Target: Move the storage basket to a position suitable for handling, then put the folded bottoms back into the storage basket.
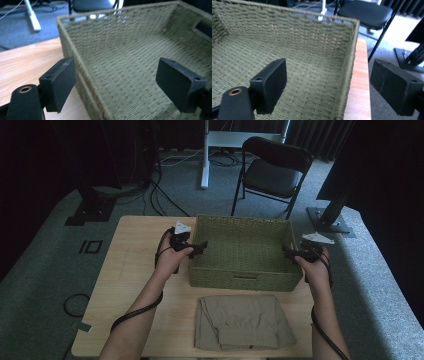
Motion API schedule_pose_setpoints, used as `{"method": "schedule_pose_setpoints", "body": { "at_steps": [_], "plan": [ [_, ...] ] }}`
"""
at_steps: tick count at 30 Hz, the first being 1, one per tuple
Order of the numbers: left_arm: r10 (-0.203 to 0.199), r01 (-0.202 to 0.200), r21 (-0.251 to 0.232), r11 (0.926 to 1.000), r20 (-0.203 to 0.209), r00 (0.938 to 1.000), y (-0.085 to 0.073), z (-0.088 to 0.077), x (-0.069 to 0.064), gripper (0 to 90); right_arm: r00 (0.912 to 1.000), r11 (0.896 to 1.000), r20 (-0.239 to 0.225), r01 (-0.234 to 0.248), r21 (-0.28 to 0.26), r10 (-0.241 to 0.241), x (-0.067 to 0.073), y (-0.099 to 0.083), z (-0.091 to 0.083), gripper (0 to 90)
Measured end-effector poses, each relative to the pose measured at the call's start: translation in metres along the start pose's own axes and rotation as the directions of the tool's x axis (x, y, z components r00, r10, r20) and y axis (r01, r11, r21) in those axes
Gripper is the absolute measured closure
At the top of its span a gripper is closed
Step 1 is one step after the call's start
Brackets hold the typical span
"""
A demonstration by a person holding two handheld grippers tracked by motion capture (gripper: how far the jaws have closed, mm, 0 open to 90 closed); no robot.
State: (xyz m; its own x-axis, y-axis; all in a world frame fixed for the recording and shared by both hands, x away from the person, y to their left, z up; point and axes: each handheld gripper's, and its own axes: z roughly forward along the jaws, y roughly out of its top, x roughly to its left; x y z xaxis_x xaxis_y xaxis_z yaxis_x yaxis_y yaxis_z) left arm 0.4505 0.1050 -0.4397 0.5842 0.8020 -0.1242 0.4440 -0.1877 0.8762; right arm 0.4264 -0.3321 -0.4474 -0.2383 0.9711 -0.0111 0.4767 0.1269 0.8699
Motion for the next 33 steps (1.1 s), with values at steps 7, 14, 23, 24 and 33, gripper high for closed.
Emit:
{"method": "schedule_pose_setpoints", "body": {
  "at_steps": [7,14,23,24,33],
  "plan": [
    [0.053,-0.053,0.0,0.9986,0.032,0.9981,0.0,-0.02,-0.003,17.4,0.9997,0.998,-0.026,0.0,-0.062,-0.002,0.011,0.007,-0.014,13.4],
    [0.056,-0.055,-0.012,0.9984,0.061,0.9966,-0.004,-0.04,-0.004,17.4,0.9971,0.996,-0.065,0.035,-0.079,-0.041,0.025,0.009,-0.032,13.3],
    [0.087,-0.085,-0.015,0.9962,0.127,0.9881,-0.013,-0.055,-0.01,17.4,0.9885,0.996,-0.136,0.056,-0.071,-0.065,0.045,0.003,-0.049,13.3],
    [0.086,-0.084,-0.018,0.9963,0.132,0.9876,-0.014,-0.056,-0.012,17.4,0.9876,0.996,-0.141,0.059,-0.073,-0.069,0.047,0.002,-0.05,13.3],
    [0.136,-0.131,-0.041,0.9905,0.194,0.9714,-0.025,-0.068,-0.035,17.4,0.9727,0.991,-0.211,0.074,-0.111,-0.096,0.064,-0.005,-0.068,13.3]
  ]
}}
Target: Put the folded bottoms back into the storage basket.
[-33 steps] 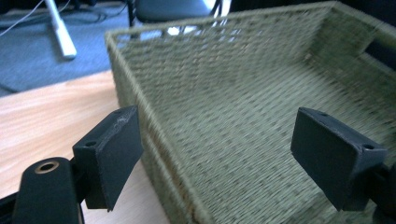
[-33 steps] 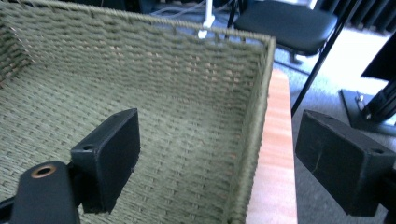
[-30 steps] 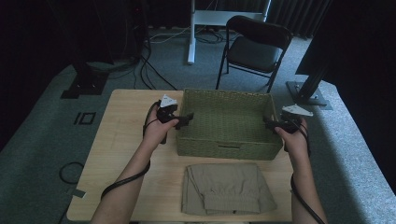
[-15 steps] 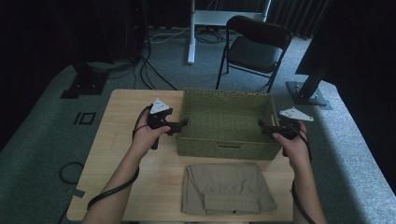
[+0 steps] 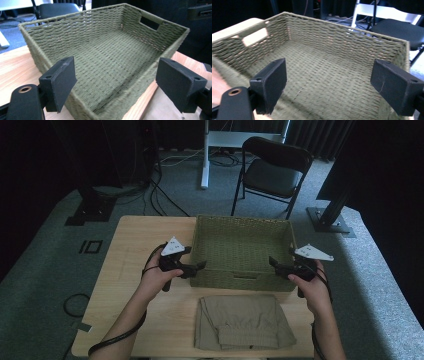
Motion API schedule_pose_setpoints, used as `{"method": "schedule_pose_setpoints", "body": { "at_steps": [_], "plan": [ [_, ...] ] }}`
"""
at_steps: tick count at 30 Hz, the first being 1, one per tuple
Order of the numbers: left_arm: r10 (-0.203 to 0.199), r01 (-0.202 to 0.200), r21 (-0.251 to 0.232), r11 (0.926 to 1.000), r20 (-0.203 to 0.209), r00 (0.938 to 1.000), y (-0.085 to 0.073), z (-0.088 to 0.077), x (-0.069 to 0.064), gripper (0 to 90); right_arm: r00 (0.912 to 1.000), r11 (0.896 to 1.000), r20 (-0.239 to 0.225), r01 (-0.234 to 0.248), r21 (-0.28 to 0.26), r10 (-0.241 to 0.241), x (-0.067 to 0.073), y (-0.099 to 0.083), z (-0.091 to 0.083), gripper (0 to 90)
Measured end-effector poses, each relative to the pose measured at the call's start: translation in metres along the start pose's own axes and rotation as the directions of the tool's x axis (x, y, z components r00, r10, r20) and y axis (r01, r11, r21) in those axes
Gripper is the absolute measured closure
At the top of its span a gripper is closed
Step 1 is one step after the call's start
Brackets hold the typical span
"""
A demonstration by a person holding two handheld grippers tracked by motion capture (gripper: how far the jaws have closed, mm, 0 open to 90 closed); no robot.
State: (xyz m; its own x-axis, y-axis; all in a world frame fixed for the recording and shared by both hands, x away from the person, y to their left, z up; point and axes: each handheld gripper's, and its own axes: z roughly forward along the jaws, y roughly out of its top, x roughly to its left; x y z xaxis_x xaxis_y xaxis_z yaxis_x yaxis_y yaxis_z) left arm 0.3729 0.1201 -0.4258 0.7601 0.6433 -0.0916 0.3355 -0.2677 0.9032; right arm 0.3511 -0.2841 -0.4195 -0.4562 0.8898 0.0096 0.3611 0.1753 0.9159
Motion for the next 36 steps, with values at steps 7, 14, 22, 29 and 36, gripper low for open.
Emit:
{"method": "schedule_pose_setpoints", "body": {
  "at_steps": [7,14,22,29,36],
  "plan": [
    [0.019,-0.019,-0.005,0.9998,-0.012,0.9997,-0.012,-0.004,-0.01,17.3,0.9986,1.0,-0.047,0.024,-0.012,-0.024,0.014,-0.008,-0.014,13.3],
    [-0.004,0.005,-0.022,0.9997,0.064,0.9979,-0.022,-0.006,-0.028,17.4,0.995,0.999,-0.096,0.028,-0.016,-0.029,0.031,-0.023,-0.024,13.4],
    [0.02,-0.02,0.015,0.9997,0.055,0.9983,-0.041,-0.007,-0.035,17.3,0.9912,1.0,-0.13,0.027,0.016,-0.025,0.046,-0.05,-0.027,13.4],
    [-0.008,0.003,0.067,0.9977,0.082,0.9966,-0.066,0.0,-0.041,17.4,0.9927,0.997,-0.115,0.042,0.058,-0.035,0.05,-0.07,-0.031,13.0],
    [-0.046,0.037,0.121,0.9919,0.079,0.9958,-0.09,0.012,-0.043,17.4,0.9914,0.992,-0.127,0.046,0.114,-0.032,0.051,-0.095,-0.028,12.3]
  ]
}}
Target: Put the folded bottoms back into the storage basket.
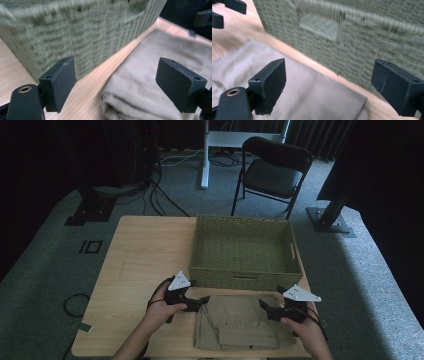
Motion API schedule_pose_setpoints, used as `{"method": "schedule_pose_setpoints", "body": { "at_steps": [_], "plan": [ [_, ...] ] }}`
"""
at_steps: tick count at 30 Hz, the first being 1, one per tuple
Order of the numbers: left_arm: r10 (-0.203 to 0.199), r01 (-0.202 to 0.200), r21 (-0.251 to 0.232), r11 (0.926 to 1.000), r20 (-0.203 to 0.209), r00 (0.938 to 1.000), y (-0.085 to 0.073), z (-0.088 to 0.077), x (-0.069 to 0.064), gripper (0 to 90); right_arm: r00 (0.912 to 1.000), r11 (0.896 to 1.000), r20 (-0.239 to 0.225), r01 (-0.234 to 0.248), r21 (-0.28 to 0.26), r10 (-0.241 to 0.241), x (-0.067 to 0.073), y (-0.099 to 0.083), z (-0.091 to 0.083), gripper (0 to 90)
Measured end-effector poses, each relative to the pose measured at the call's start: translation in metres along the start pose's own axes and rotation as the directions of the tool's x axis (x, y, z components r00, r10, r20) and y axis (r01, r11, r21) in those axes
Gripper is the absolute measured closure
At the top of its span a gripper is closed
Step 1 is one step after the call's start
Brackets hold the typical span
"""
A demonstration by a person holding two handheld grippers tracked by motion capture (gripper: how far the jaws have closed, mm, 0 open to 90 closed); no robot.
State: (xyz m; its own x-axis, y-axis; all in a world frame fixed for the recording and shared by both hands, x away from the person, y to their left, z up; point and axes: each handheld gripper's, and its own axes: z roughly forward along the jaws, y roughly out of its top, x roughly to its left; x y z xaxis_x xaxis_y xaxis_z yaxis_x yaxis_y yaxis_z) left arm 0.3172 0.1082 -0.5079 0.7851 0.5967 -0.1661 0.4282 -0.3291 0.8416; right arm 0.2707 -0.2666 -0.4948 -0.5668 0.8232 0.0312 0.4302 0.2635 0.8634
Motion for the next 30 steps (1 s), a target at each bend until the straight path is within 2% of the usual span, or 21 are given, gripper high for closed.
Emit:
{"method": "schedule_pose_setpoints", "body": {
  "at_steps": [7,14,19,22,24,27,30],
  "plan": [
    [-0.022,0.02,0.063,0.9978,0.031,0.9993,-0.014,0.014,-0.006,17.4,0.9987,0.997,0.035,-0.039,0.061,0.037,-0.007,-0.023,0.009,12.3],
    [-0.036,0.033,0.112,0.9932,0.025,0.9991,-0.021,0.026,-0.007,17.4,0.996,0.993,0.063,-0.069,0.098,0.063,-0.015,-0.036,0.014,12.3],
    [-0.048,0.047,0.158,0.9863,0.003,0.9988,-0.026,0.031,-0.005,17.4,0.9942,0.988,0.071,-0.09,0.127,0.081,-0.019,-0.043,0.019,12.3],
    [-0.049,0.049,0.147,0.9878,-0.004,0.9988,-0.027,0.032,-0.005,17.4,0.9943,0.983,0.072,-0.089,0.16,0.079,-0.021,-0.046,0.024,12.3],
    [-0.059,0.059,0.156,0.986,-0.004,0.9982,-0.028,0.033,-0.004,17.4,0.9943,0.981,0.072,-0.09,0.175,0.078,-0.022,-0.048,0.028,12.3],
    [-0.06,0.059,0.179,0.9821,-0.002,0.9982,-0.029,0.035,-0.005,17.4,0.9933,0.977,0.073,-0.102,0.185,0.09,-0.023,-0.05,0.03,12.8],
    [-0.058,0.057,0.174,0.983,0.0,0.9983,-0.029,0.038,-0.007,17.4,0.9928,0.976,0.061,-0.113,0.188,0.103,-0.024,-0.052,0.031,13.2]
  ]
}}
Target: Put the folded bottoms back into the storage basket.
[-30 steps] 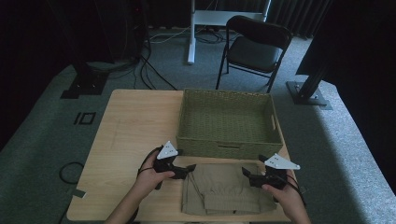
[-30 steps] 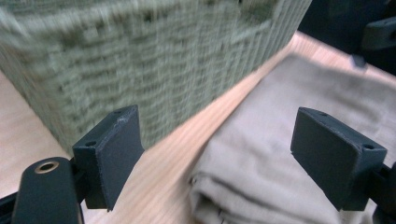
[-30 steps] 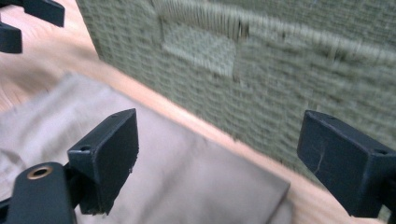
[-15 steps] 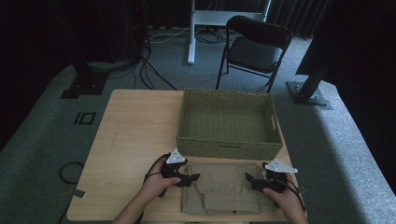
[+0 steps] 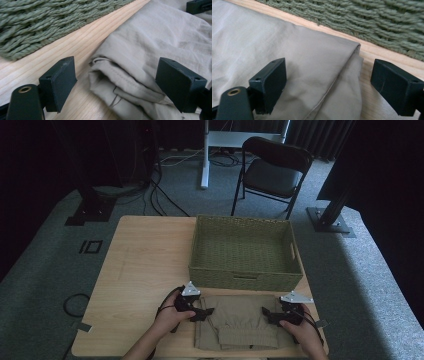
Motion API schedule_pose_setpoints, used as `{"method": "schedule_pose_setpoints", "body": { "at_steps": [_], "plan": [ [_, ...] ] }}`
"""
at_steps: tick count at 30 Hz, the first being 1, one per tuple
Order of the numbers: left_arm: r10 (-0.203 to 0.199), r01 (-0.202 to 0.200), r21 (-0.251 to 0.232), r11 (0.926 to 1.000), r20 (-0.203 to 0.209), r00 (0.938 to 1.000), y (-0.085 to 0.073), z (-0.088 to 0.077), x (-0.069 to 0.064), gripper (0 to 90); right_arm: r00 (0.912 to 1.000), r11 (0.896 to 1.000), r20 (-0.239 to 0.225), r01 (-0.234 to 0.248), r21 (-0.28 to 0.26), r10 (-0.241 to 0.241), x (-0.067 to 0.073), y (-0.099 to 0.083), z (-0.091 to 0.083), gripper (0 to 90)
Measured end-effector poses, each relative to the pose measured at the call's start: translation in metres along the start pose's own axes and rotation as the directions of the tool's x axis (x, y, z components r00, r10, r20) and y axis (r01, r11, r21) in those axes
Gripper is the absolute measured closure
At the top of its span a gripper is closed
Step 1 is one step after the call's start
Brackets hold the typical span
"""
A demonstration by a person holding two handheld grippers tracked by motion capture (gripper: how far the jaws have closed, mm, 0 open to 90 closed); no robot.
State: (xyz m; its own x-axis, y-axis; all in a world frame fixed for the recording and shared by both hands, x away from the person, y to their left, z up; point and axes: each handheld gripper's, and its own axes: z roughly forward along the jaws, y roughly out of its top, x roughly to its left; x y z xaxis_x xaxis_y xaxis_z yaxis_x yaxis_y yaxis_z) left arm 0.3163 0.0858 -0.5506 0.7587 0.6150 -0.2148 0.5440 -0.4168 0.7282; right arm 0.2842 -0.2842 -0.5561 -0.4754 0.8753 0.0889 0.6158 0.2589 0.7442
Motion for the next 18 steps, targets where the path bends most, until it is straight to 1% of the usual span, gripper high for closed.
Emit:
{"method": "schedule_pose_setpoints", "body": {
  "at_steps": [3,5,7,8,10,11,12,13,14,15,16,17,18],
  "plan": [
    [0.018,-0.018,-0.012,0.9998,-0.018,0.9997,0.0,0.003,-0.003,17.4,1.0,1.0,0.0,0.002,0.002,-0.002,0.001,0.0,0.0,14.3],
    [0.009,-0.009,-0.014,0.9999,-0.03,0.9995,0.0,0.004,-0.005,17.3,0.9999,1.0,-0.009,0.009,0.001,-0.009,0.001,0.0,0.0,14.8],
    [0.003,-0.003,-0.016,0.9999,-0.033,0.9995,0.0,0.005,-0.005,17.3,0.9998,1.0,-0.017,0.007,-0.001,-0.007,0.001,0.0,0.0,14.8],
    [-0.029,0.028,-0.029,0.9992,-0.043,0.9987,0.001,0.006,-0.006,17.3,0.9998,1.0,-0.018,0.005,-0.002,-0.005,0.001,0.0,0.0,14.7],
    [-0.067,0.065,-0.044,0.9969,-0.056,0.9962,0.003,0.009,-0.007,17.3,0.9999,1.0,-0.011,0.001,-0.001,-0.001,0.003,0.0,0.001,13.7],
    [-0.075,0.073,-0.048,0.9962,-0.057,0.9955,0.003,0.009,-0.007,17.3,1.0,1.0,-0.007,-0.002,0.001,0.002,0.004,0.0,0.001,13.1],
    [-0.075,0.073,-0.048,0.9962,-0.058,0.9955,0.004,0.009,-0.007,17.4,1.0,1.0,-0.003,0.001,0.002,-0.001,0.004,0.001,0.002,13.4],
    [-0.064,0.062,-0.043,0.9972,-0.061,0.9961,0.004,0.01,-0.007,17.4,1.0,1.0,0.005,0.004,0.004,-0.004,0.005,0.001,0.002,15.0],
    [-0.036,0.034,-0.031,0.9989,-0.071,0.9968,0.004,0.01,-0.008,17.7,0.9999,1.0,0.01,0.013,0.003,-0.013,0.006,0.001,0.002,17.1],
    [0.014,-0.015,-0.011,0.9998,-0.086,0.9962,0.004,0.01,-0.009,19.2,0.9997,1.0,0.012,0.022,0.002,-0.022,0.006,0.001,0.002,19.9],
    [0.056,-0.056,0.003,0.9984,-0.093,0.9941,0.005,0.01,-0.01,22.7,0.9993,0.999,0.013,0.034,0.001,-0.034,0.007,0.002,0.002,22.7],
    [0.08,-0.08,0.007,0.9968,-0.087,0.993,0.005,0.01,-0.011,25.7,0.9989,0.999,0.014,0.045,0.0,-0.045,0.008,0.002,0.003,25.4],
    [0.1,-0.099,0.007,0.995,-0.078,0.992,0.004,0.011,-0.013,31.2,0.9984,0.998,0.012,0.055,-0.002,-0.055,0.009,0.002,0.003,29.3]
  ]
}}
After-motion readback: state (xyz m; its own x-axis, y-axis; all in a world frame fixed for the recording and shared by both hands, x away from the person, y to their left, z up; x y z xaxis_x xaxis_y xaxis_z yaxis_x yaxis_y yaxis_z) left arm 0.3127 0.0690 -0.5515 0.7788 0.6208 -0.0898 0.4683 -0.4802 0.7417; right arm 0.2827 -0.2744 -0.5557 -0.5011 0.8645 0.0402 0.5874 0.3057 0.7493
